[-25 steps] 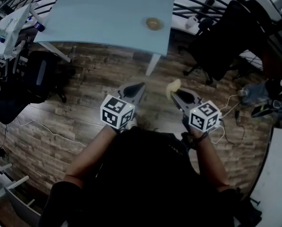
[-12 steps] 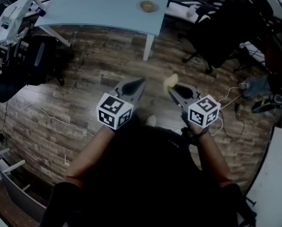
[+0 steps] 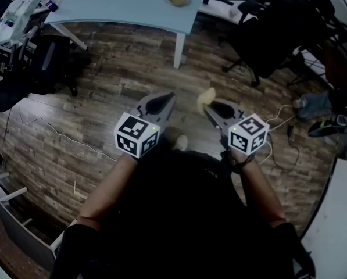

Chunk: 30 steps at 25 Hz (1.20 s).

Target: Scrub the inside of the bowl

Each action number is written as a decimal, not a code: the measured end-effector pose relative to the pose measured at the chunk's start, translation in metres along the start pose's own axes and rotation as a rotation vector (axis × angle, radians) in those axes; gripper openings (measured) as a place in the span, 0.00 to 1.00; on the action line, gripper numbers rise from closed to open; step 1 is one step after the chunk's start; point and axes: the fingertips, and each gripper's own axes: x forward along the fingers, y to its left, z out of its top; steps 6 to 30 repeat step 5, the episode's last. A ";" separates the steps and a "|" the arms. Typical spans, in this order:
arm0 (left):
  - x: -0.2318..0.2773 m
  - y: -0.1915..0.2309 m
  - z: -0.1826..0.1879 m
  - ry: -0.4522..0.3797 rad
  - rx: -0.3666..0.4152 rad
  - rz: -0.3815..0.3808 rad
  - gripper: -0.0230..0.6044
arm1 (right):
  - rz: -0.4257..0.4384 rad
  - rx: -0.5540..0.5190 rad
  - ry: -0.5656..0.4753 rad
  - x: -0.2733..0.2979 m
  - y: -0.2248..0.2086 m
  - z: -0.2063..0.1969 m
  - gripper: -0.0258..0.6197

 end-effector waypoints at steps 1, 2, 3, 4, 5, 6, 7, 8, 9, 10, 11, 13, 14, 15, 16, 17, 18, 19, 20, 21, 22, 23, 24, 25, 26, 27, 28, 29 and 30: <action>0.000 -0.002 -0.001 0.001 -0.002 0.003 0.03 | 0.003 0.000 0.000 -0.001 0.001 -0.001 0.14; 0.000 -0.003 -0.002 0.001 -0.003 0.006 0.03 | 0.006 0.000 0.000 -0.003 0.002 -0.001 0.14; 0.000 -0.005 -0.002 0.001 -0.004 0.008 0.03 | 0.008 0.000 0.000 -0.005 0.002 -0.002 0.14; 0.000 -0.007 -0.003 0.001 -0.006 0.009 0.03 | 0.010 0.000 -0.001 -0.007 0.003 -0.003 0.14; 0.000 -0.010 -0.003 0.000 -0.007 0.011 0.03 | 0.012 0.000 -0.001 -0.008 0.004 -0.005 0.14; 0.000 -0.010 -0.003 0.000 -0.007 0.011 0.03 | 0.012 0.000 -0.001 -0.008 0.004 -0.005 0.14; 0.000 -0.010 -0.003 0.000 -0.007 0.011 0.03 | 0.012 0.000 -0.001 -0.008 0.004 -0.005 0.14; 0.000 -0.010 -0.003 0.000 -0.007 0.011 0.03 | 0.012 0.000 -0.001 -0.008 0.004 -0.005 0.14; 0.000 -0.010 -0.003 0.000 -0.007 0.011 0.03 | 0.012 0.000 -0.001 -0.008 0.004 -0.005 0.14; 0.000 -0.010 -0.003 0.000 -0.007 0.011 0.03 | 0.012 0.000 -0.001 -0.008 0.004 -0.005 0.14; 0.000 -0.010 -0.003 0.000 -0.007 0.011 0.03 | 0.012 0.000 -0.001 -0.008 0.004 -0.005 0.14; 0.000 -0.010 -0.003 0.000 -0.007 0.011 0.03 | 0.012 0.000 -0.001 -0.008 0.004 -0.005 0.14; 0.000 -0.010 -0.003 0.000 -0.007 0.011 0.03 | 0.012 0.000 -0.001 -0.008 0.004 -0.005 0.14; 0.000 -0.010 -0.003 0.000 -0.007 0.011 0.03 | 0.012 0.000 -0.001 -0.008 0.004 -0.005 0.14; 0.000 -0.010 -0.003 0.000 -0.007 0.011 0.03 | 0.012 0.000 -0.001 -0.008 0.004 -0.005 0.14; 0.000 -0.010 -0.003 0.000 -0.007 0.011 0.03 | 0.012 0.000 -0.001 -0.008 0.004 -0.005 0.14; 0.000 -0.010 -0.003 0.000 -0.007 0.011 0.03 | 0.012 0.000 -0.001 -0.008 0.004 -0.005 0.14; 0.000 -0.010 -0.003 0.000 -0.007 0.011 0.03 | 0.012 0.000 -0.001 -0.008 0.004 -0.005 0.14; 0.000 -0.010 -0.003 0.000 -0.007 0.011 0.03 | 0.012 0.000 -0.001 -0.008 0.004 -0.005 0.14; 0.000 -0.010 -0.003 0.000 -0.007 0.011 0.03 | 0.012 0.000 -0.001 -0.008 0.004 -0.005 0.14; 0.000 -0.010 -0.003 0.000 -0.007 0.011 0.03 | 0.012 0.000 -0.001 -0.008 0.004 -0.005 0.14; 0.000 -0.010 -0.003 0.000 -0.007 0.011 0.03 | 0.012 0.000 -0.001 -0.008 0.004 -0.005 0.14; 0.000 -0.010 -0.003 0.000 -0.007 0.011 0.03 | 0.012 0.000 -0.001 -0.008 0.004 -0.005 0.14; 0.000 -0.010 -0.003 0.000 -0.007 0.011 0.03 | 0.012 0.000 -0.001 -0.008 0.004 -0.005 0.14; 0.000 -0.010 -0.003 0.000 -0.007 0.011 0.03 | 0.012 0.000 -0.001 -0.008 0.004 -0.005 0.14; 0.000 -0.010 -0.003 0.000 -0.007 0.011 0.03 | 0.012 0.000 -0.001 -0.008 0.004 -0.005 0.14; 0.000 -0.010 -0.003 0.000 -0.007 0.011 0.03 | 0.012 0.000 -0.001 -0.008 0.004 -0.005 0.14; 0.000 -0.010 -0.003 0.000 -0.007 0.011 0.03 | 0.012 0.000 -0.001 -0.008 0.004 -0.005 0.14; 0.000 -0.010 -0.003 0.000 -0.007 0.011 0.03 | 0.012 0.000 -0.001 -0.008 0.004 -0.005 0.14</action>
